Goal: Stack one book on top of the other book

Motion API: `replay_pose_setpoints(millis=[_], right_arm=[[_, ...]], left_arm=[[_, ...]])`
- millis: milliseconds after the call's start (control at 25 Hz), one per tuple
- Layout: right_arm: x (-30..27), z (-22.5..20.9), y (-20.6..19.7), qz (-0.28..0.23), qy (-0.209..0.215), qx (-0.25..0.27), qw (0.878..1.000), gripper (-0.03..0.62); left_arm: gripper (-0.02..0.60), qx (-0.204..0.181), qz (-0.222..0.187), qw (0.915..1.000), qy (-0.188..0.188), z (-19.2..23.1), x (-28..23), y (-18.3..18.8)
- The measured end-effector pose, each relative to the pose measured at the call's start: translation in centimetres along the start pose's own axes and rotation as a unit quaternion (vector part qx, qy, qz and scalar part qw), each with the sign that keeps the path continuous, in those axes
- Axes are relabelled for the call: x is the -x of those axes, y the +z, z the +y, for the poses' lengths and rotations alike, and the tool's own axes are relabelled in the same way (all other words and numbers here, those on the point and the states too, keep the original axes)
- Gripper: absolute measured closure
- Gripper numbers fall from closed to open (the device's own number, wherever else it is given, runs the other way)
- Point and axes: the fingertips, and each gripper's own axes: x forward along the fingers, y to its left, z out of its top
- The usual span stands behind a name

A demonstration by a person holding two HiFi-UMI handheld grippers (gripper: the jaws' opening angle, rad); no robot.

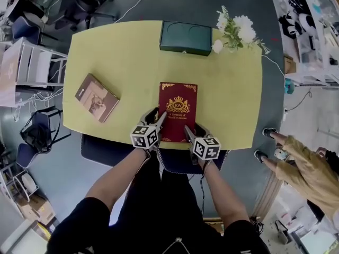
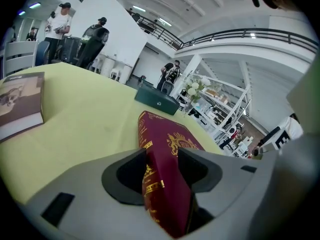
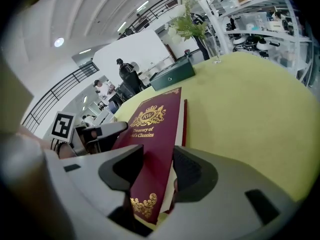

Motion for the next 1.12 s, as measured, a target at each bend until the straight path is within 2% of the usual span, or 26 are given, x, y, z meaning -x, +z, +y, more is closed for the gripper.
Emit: replay_pose_setpoints(millis=[240, 840, 1120], right_arm=[[-0.5, 1.3, -1.7, 0.002, -0.013, -0.027, 1.000, 0.410], [-1.5, 0.5, -1.6, 0.001, -0.026, -0.017, 1.000, 0.418], [-0.9, 0.2, -0.9, -0.004, -0.036, 0.017, 0.999, 0.418]], left_arm=[[0.377, -0.022, 0.009, 0.9997, -0.011, 1.0, 0.3, -0.1], [0.377, -0.032, 0.016, 0.9993, -0.013, 1.9, -0.1, -1.3], [0.377, -0.077, 0.008, 0.9969, -0.010, 1.2, 0.5, -0.6]])
